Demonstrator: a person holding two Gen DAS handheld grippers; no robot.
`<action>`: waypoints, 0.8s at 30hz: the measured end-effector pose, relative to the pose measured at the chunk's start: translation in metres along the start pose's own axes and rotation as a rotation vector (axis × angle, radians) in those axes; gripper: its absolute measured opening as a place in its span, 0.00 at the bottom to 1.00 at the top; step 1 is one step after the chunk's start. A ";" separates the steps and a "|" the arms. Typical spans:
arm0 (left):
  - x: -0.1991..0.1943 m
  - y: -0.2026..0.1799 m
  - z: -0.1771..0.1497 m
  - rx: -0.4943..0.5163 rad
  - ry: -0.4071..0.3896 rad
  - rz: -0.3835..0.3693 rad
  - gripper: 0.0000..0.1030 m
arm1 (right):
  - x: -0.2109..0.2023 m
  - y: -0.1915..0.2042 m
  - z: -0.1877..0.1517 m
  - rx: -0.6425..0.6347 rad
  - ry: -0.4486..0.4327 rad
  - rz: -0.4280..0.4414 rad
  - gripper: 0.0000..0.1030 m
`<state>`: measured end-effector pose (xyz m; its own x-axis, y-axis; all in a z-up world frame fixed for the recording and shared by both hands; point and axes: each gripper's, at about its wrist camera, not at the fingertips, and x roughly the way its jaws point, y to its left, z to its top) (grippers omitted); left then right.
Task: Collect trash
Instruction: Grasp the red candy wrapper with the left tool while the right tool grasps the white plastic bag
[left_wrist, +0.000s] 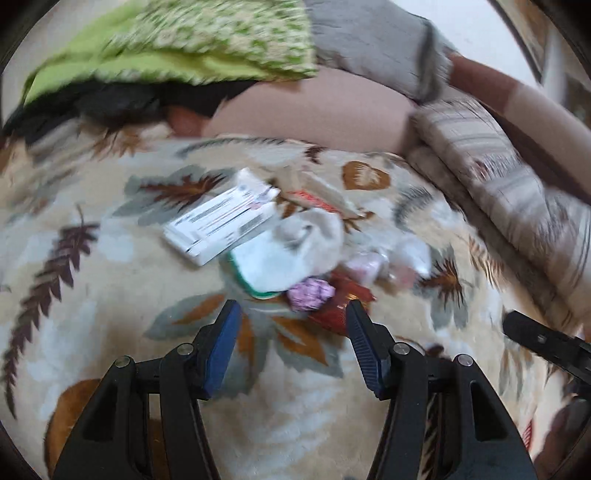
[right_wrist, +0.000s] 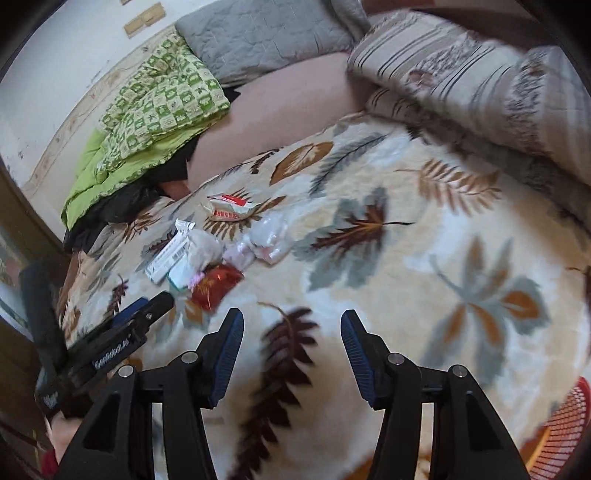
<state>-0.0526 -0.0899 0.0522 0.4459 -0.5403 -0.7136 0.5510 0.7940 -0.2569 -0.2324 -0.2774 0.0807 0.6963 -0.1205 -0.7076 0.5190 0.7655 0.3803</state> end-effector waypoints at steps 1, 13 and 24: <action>0.003 0.003 0.002 -0.020 0.007 0.002 0.56 | 0.013 0.003 0.009 0.005 0.007 0.004 0.57; 0.019 -0.007 0.001 0.031 0.037 -0.025 0.56 | 0.139 0.010 0.064 0.055 0.094 0.041 0.48; 0.042 -0.056 -0.006 0.197 0.030 -0.020 0.52 | 0.066 -0.006 0.050 0.135 -0.079 0.053 0.26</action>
<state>-0.0690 -0.1558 0.0329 0.4138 -0.5445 -0.7296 0.6882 0.7117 -0.1408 -0.1646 -0.3215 0.0612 0.7587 -0.1351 -0.6373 0.5382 0.6812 0.4963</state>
